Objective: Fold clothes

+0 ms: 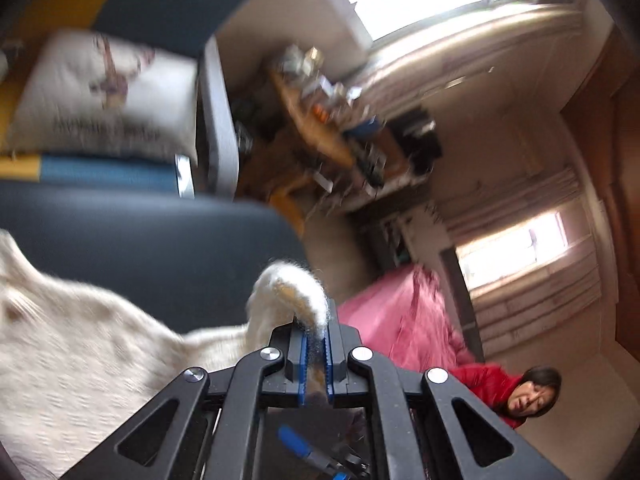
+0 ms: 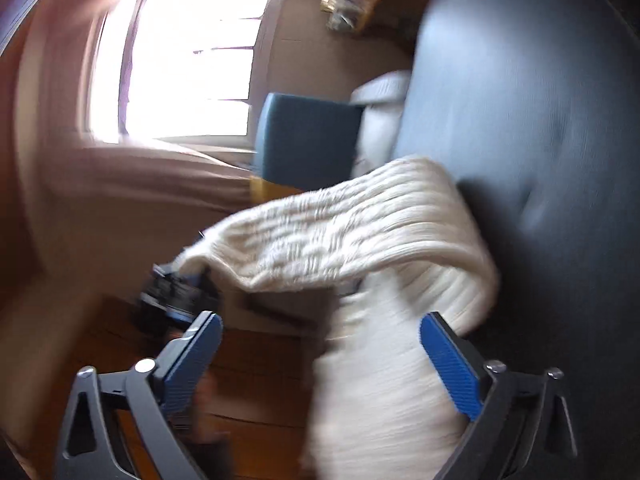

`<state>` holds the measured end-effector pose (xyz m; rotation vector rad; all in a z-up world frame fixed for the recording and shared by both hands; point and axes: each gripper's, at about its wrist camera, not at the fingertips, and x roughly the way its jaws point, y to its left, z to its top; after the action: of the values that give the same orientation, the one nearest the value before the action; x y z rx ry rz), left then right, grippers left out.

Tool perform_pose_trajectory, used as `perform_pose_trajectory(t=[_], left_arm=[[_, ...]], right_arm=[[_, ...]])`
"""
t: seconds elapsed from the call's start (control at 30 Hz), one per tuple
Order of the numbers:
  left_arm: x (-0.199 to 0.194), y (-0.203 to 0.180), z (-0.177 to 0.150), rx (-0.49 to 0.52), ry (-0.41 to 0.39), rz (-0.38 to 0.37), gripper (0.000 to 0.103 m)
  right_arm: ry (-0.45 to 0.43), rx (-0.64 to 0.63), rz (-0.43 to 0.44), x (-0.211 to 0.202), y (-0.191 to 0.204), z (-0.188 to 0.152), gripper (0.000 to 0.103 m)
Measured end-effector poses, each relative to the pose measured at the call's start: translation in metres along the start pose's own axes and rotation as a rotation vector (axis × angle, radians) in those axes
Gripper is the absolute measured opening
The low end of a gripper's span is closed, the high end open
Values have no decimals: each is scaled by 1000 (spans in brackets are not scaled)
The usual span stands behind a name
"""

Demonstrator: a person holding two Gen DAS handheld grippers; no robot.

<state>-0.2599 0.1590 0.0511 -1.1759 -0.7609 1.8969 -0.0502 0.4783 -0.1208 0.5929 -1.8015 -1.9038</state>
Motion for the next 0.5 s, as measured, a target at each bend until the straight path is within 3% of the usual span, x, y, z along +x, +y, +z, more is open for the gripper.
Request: perform_pose_trajectory(t=[0.1, 0.27, 0.4, 0.5], left_arm=[[-43, 0, 10, 12, -52, -9, 5], [-115, 18, 10, 7, -129, -33, 5], [-173, 33, 9, 4, -190, -52, 5], [-214, 73, -6, -33, -245, -16, 5]], right_arm=[[-5, 95, 49, 22, -11, -21, 103], [19, 158, 36, 73, -20, -39, 103], [29, 159, -26, 110, -27, -40, 103], [23, 137, -85, 126, -32, -36, 103]])
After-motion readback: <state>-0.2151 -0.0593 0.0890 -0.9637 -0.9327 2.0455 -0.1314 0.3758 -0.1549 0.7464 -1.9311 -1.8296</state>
